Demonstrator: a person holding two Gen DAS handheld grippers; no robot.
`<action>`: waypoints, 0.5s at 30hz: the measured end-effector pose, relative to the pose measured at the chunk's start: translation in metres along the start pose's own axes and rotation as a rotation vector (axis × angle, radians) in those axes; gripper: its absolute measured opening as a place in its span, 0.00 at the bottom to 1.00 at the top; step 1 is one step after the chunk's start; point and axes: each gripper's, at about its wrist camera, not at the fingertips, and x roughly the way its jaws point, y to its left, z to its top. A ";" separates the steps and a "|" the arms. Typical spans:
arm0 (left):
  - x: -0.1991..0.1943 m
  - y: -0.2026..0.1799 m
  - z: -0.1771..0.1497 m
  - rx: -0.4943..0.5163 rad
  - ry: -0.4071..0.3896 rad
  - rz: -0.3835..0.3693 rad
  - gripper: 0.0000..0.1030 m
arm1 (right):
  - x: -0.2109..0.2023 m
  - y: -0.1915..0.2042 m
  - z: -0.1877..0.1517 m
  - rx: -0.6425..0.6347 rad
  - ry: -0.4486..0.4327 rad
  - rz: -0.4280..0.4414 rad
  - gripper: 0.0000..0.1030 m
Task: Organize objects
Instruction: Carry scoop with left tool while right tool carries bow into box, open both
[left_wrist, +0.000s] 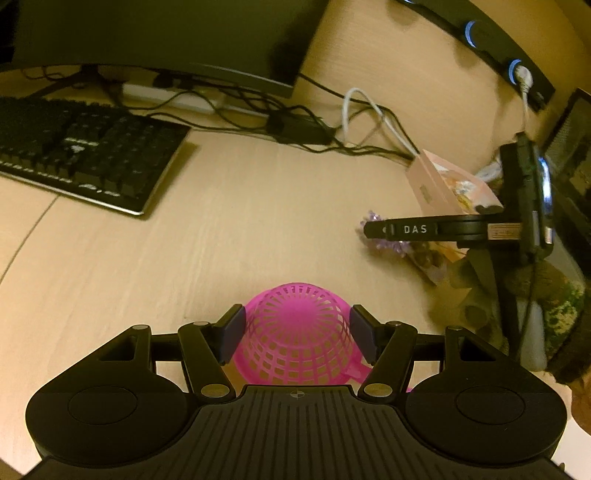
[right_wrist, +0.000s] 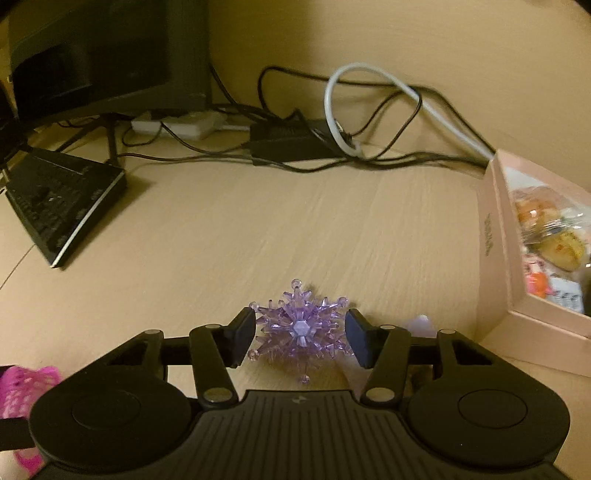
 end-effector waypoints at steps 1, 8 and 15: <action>0.001 -0.002 0.000 0.009 0.004 -0.012 0.65 | -0.010 0.001 -0.003 0.003 -0.009 0.004 0.52; 0.023 -0.025 -0.008 0.067 0.062 -0.150 0.65 | -0.074 -0.004 -0.036 0.025 -0.040 -0.061 0.52; 0.054 -0.079 -0.008 0.162 0.115 -0.257 0.65 | -0.117 -0.036 -0.092 0.042 0.013 -0.212 0.52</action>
